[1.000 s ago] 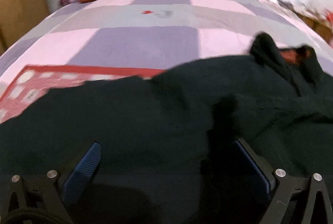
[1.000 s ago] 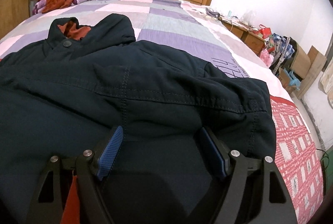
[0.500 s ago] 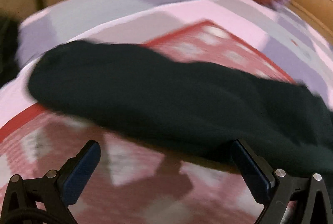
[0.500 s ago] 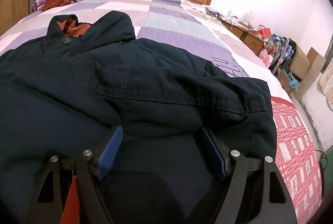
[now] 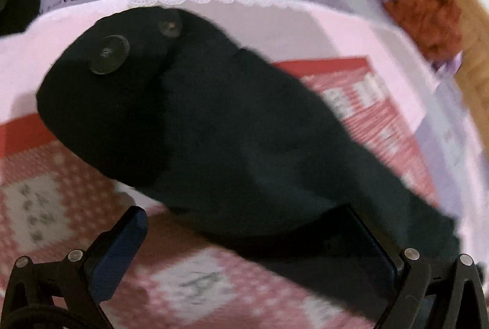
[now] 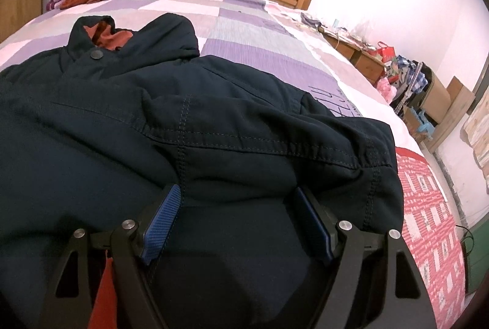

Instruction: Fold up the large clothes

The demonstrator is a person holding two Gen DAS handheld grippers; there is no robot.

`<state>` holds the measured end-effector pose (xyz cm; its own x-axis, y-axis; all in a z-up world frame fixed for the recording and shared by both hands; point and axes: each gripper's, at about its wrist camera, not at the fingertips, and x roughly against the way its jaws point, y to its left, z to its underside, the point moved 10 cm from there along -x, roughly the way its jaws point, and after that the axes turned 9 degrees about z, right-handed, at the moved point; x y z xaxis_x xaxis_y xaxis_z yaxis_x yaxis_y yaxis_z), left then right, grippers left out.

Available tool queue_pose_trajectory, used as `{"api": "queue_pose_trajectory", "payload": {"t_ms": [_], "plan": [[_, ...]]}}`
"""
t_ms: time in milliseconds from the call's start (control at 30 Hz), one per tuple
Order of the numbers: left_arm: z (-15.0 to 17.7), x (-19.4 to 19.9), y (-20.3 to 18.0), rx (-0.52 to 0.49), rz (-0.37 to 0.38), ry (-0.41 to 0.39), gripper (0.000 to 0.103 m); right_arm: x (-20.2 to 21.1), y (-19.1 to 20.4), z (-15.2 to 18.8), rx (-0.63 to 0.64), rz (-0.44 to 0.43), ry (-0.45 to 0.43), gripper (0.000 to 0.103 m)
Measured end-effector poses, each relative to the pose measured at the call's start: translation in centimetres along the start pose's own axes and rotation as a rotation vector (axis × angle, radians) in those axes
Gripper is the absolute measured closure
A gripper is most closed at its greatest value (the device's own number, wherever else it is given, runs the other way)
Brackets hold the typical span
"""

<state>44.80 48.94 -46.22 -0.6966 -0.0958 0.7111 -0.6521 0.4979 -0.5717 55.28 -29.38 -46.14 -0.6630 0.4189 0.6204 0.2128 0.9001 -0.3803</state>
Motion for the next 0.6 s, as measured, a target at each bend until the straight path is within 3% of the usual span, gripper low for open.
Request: {"api": "queue_pose_trajectory", "payload": {"t_ms": [67,167,400,467,500,533,600], "plan": [[0.1,0.2,-1.8,0.008,0.073,-0.006,0.000,0.0,0.0,0.0,0.001,0.002,0.000,0.024],[-0.2,-0.3,-2.8,-0.055,0.040,-0.005,0.000,0.1,0.1,0.0,0.002,0.004,0.000,0.024],[-1.8,-3.7,1.0,0.117,-0.046,-0.026,0.000,0.1,0.1,0.0,0.003,0.004,0.000,0.024],[-2.6,-4.2,-0.2,0.076,-0.018,-0.053,0.017,0.1,0.1,0.0,0.003,0.004,0.000,0.024],[-2.7,-4.4,-0.7,0.068,0.004,-0.049,0.045,0.1,0.1,0.0,0.003,0.004,-0.001,0.024],[-2.8,-4.5,-1.4,0.059,0.022,-0.044,0.064,0.1,0.1,0.0,0.003,0.005,-0.001,0.024],[-3.3,-3.9,-2.9,0.012,0.040,-0.061,0.077,0.1,0.1,0.0,0.003,0.005,-0.001,0.024]]}}
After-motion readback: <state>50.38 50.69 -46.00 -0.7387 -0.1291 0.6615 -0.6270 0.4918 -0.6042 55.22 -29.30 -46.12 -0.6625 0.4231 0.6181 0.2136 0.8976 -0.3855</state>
